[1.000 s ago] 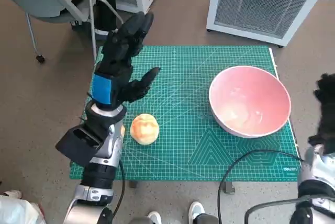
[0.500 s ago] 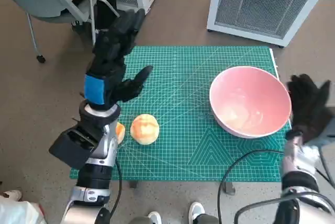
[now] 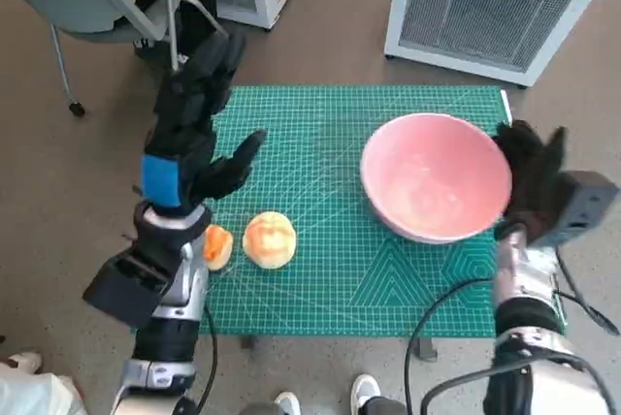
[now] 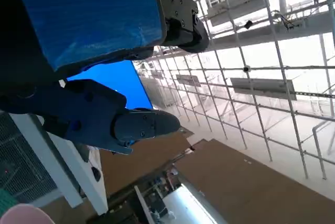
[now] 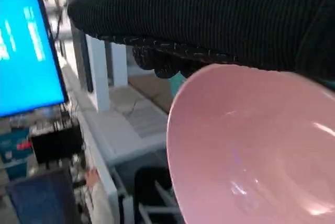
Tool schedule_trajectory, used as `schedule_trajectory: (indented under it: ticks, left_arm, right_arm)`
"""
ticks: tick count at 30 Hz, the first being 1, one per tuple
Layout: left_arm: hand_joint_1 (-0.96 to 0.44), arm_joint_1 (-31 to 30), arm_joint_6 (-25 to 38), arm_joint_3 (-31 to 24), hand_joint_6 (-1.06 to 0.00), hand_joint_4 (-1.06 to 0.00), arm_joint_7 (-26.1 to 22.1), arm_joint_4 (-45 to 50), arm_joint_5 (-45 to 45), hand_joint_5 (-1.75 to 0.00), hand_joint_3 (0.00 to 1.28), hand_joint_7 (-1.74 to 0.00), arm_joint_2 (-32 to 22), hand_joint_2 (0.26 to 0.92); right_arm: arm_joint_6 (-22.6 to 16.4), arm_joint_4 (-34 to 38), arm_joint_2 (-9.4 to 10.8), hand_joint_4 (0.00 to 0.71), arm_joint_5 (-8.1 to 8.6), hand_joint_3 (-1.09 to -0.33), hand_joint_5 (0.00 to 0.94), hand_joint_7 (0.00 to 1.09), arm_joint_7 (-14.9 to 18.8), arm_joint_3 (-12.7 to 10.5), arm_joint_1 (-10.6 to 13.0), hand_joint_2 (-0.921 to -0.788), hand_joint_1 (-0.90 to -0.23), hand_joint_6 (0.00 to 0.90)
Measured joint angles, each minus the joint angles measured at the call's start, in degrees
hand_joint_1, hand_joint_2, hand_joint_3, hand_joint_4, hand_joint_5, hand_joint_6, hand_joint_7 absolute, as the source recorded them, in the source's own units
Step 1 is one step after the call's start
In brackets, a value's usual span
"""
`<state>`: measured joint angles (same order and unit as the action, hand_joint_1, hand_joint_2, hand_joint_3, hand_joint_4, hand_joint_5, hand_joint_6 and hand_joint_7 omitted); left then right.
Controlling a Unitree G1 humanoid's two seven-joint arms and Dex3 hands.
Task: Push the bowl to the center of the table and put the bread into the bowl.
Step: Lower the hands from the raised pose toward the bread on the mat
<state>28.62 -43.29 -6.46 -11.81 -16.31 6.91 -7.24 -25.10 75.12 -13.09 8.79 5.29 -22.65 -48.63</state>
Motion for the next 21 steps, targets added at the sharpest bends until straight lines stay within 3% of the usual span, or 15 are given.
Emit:
schedule_trajectory:
  ticks: [8,17,21]
  left_arm:
    - [-0.43,-2.8,0.0,-1.4,-0.36,-0.36,1.7,2.0,-1.0,0.0,0.34,-0.14,-1.4,0.921]
    - [-0.44,-5.4,0.0,-2.5,-0.38,-0.35,3.1,3.7,-2.1,0.0,0.34,-0.1,-2.0,0.921]
    - [-0.44,-6.3,0.1,-2.9,-0.38,-0.35,3.3,4.7,-2.1,0.0,0.35,-0.09,-2.6,0.921]
  right_arm:
    - [0.3,0.2,2.1,0.22,-0.33,-0.854,0.004,0.09,0.0,1.1,-1.9,-0.921,-0.493,0.254]
    - [1.1,0.4,4.9,0.208,-2.25,-0.862,0.0,0.08,-0.3,2.7,-4.9,-0.921,-0.482,0.244]
    - [2.3,0.7,6.2,0.209,-2.25,-0.855,0.001,0.08,-0.5,2.7,-6.3,-0.921,-0.473,0.245]
